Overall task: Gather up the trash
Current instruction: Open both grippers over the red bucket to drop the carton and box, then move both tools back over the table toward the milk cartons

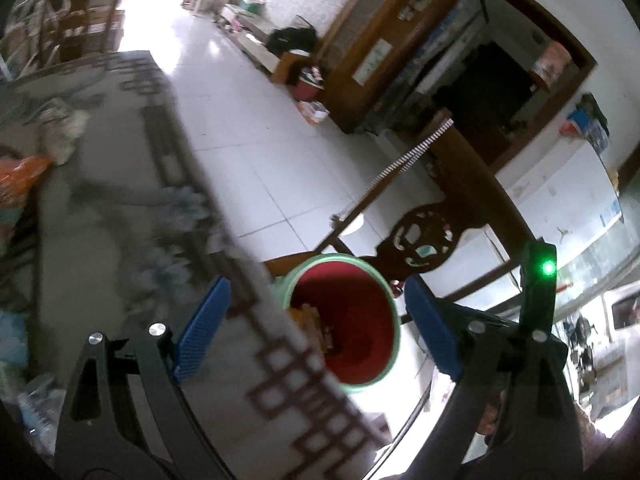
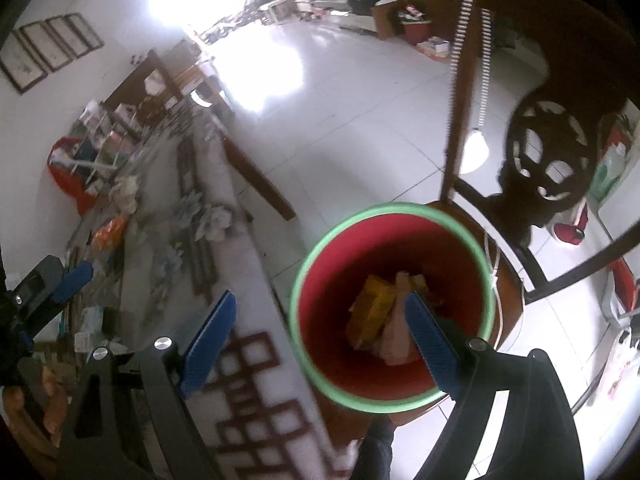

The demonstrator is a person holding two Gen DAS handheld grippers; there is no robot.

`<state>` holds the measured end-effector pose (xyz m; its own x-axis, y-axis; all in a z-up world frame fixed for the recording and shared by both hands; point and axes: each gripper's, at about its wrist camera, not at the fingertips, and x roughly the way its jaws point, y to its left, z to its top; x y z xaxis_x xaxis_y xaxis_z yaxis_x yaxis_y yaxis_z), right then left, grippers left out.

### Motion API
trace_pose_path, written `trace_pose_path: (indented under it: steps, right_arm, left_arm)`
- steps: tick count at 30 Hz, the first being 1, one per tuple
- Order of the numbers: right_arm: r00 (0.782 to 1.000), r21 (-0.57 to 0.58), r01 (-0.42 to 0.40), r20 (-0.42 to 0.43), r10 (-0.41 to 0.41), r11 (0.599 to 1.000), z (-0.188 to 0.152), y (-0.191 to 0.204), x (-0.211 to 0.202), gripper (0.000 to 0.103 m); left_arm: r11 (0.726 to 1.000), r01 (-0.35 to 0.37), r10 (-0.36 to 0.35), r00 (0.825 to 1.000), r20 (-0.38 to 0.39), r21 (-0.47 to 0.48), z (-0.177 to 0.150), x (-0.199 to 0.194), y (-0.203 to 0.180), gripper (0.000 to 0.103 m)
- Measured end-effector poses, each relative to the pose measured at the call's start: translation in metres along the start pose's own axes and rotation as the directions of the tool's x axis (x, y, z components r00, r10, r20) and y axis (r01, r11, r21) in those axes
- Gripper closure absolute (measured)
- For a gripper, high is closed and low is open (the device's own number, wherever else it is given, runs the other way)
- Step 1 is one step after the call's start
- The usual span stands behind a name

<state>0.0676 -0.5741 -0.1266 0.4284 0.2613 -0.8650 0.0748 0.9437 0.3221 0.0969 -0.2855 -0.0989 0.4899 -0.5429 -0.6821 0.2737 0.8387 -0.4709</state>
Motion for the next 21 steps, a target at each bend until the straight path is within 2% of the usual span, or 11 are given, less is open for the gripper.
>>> trace_pose_path:
  steps: [5,8,10,11,13,16,21]
  right_arm:
    - [0.999,-0.071,-0.017,-0.029,0.014,0.997,-0.006,0.047,0.015,0.02]
    - [0.998,-0.11,-0.03,-0.053,0.024,0.993,-0.013,0.081,0.026,0.02]
    - [0.997,-0.128,-0.038,-0.069,0.03,0.991,-0.02,0.101,0.033,0.02]
    - [0.996,-0.136,-0.044,-0.079,0.033,0.99,-0.024,0.111,0.036,0.02]
    - [0.994,-0.154,-0.056,-0.098,0.041,0.987,-0.034,0.131,0.042,0.02]
    - [0.992,-0.167,-0.076,-0.116,0.057,0.983,-0.047,0.157,0.05,0.02]
    - [0.99,-0.165,-0.095,-0.12,0.076,0.982,-0.064,0.196,0.057,0.02]
  left_arm:
    - [0.998,-0.066,0.066,0.998,0.022,0.003,-0.008,-0.039,0.042,0.017]
    - [0.98,-0.164,0.161,0.986,0.036,0.111,-0.014,-0.067,0.071,0.017]
    - [0.939,-0.249,0.251,0.968,0.024,0.237,-0.02,-0.084,0.095,0.012]
    - [0.909,-0.295,0.304,0.952,0.016,0.295,-0.025,-0.09,0.11,0.012]
    - [0.867,-0.34,0.373,0.928,-0.022,0.365,-0.033,-0.096,0.135,0.012]
    - [0.833,-0.326,0.412,0.905,-0.107,0.446,-0.048,-0.104,0.171,0.012]
    - [0.776,-0.308,0.482,0.853,-0.201,0.551,-0.068,-0.087,0.204,0.012]
